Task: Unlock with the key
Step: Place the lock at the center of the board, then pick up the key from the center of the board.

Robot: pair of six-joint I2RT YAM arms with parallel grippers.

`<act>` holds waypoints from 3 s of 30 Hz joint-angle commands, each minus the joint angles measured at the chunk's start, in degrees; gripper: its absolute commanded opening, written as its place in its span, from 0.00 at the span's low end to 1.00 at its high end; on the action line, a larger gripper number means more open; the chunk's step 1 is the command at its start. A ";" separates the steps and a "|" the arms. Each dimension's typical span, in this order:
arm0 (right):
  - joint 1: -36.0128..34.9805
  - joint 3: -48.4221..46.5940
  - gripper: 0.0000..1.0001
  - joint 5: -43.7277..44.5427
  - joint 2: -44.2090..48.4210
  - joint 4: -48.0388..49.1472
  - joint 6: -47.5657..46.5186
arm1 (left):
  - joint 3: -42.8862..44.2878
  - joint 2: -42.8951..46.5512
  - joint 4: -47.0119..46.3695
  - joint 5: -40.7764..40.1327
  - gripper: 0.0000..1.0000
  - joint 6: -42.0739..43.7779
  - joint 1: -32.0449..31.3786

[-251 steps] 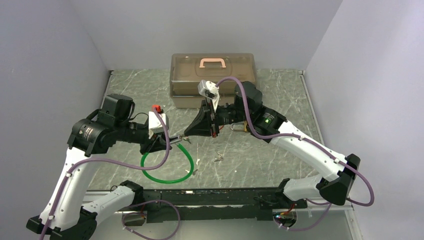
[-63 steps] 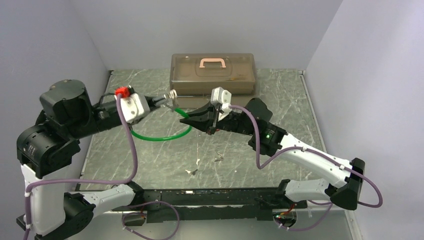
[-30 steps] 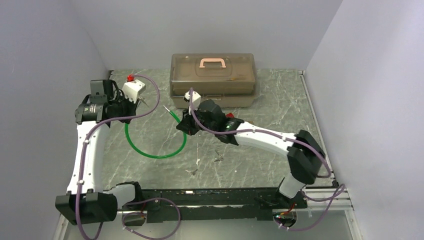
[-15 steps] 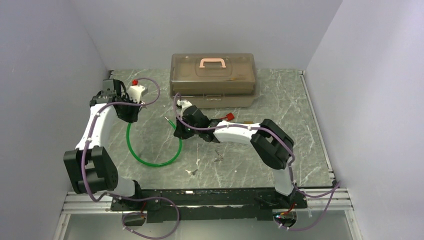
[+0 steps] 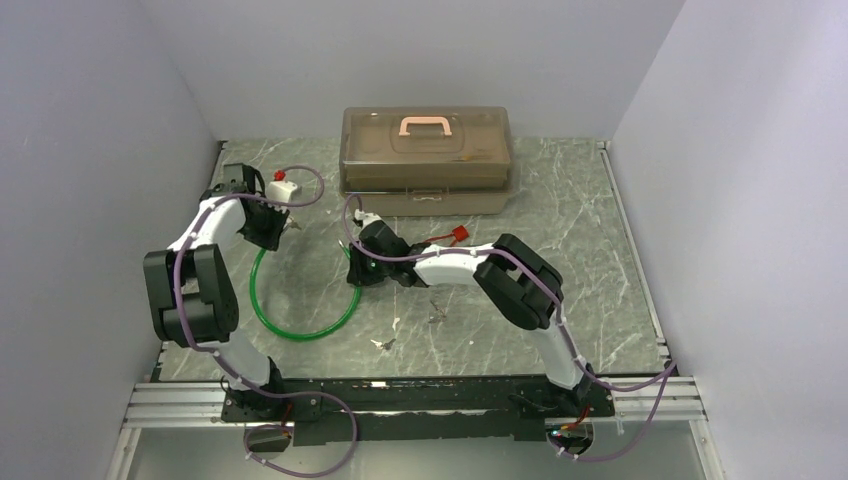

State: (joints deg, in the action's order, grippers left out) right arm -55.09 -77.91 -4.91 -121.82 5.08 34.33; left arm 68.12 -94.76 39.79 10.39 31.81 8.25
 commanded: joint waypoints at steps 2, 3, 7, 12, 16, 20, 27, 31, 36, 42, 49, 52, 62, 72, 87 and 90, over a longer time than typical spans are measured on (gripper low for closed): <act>0.07 -3.63 0.35 0.49 -1.30 -1.55 0.23 | 0.78 -1.65 -1.23 1.58 0.30 -1.60 0.16; 0.14 -3.91 0.37 0.58 -1.58 -2.07 -0.07 | 0.93 -1.65 -0.67 2.13 0.35 -1.73 0.18; 0.46 -4.38 0.49 0.51 -1.39 -3.72 -1.42 | 3.00 -1.47 3.78 5.14 0.52 -1.16 0.10; 0.77 -2.81 0.66 1.94 3.39 -7.38 -5.98 | 8.27 1.45 13.95 12.03 0.99 1.39 0.10; 0.38 3.44 0.71 3.37 12.02 -8.46 -10.67 | 14.98 4.92 25.19 17.70 0.99 3.71 0.05; -1.89 10.73 0.75 3.41 21.03 -11.24 -15.63 | 18.30 10.69 33.82 22.45 0.99 6.62 0.01; -8.07 21.22 0.74 3.26 30.68 -10.99 -21.36 | 14.17 22.24 40.41 25.48 1.00 8.83 -4.60; -10.04 23.14 0.67 2.07 30.04 -8.13 -23.77 | 9.80 26.71 38.63 22.80 0.99 6.99 -6.94; -12.42 21.85 0.61 3.17 27.48 -8.30 -27.13 | 8.17 28.93 38.28 22.52 0.99 5.27 -7.02; -13.86 23.50 0.59 2.78 26.87 -6.23 -28.45 | 6.74 30.12 38.64 21.36 0.99 4.85 -7.02; -14.87 24.26 0.52 3.08 25.26 -5.44 -29.06 | 5.12 30.19 37.53 19.36 0.99 2.77 -6.98; -15.14 25.08 0.50 3.23 25.05 -5.39 -28.97 | 4.02 30.78 36.38 18.57 0.99 2.18 -7.02; -15.96 26.32 0.43 3.87 24.24 -3.70 -29.27 | 1.85 31.74 34.76 18.09 0.99 1.42 -7.02; -16.71 25.48 0.26 4.78 22.43 -4.78 -28.71 | 1.67 31.10 33.11 16.50 0.99 0.91 -6.97; -16.32 25.57 0.00 5.31 26.84 -3.66 -27.66 | 1.22 33.37 33.48 17.58 0.99 3.78 -7.02; -14.32 27.07 0.00 0.05 29.93 -1.61 -24.92 | 2.22 34.30 33.95 20.70 1.00 5.85 -7.02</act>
State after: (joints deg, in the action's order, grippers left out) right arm -71.18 -51.59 -0.43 -97.80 -0.34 6.20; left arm 68.86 -62.76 73.54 27.05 34.46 1.30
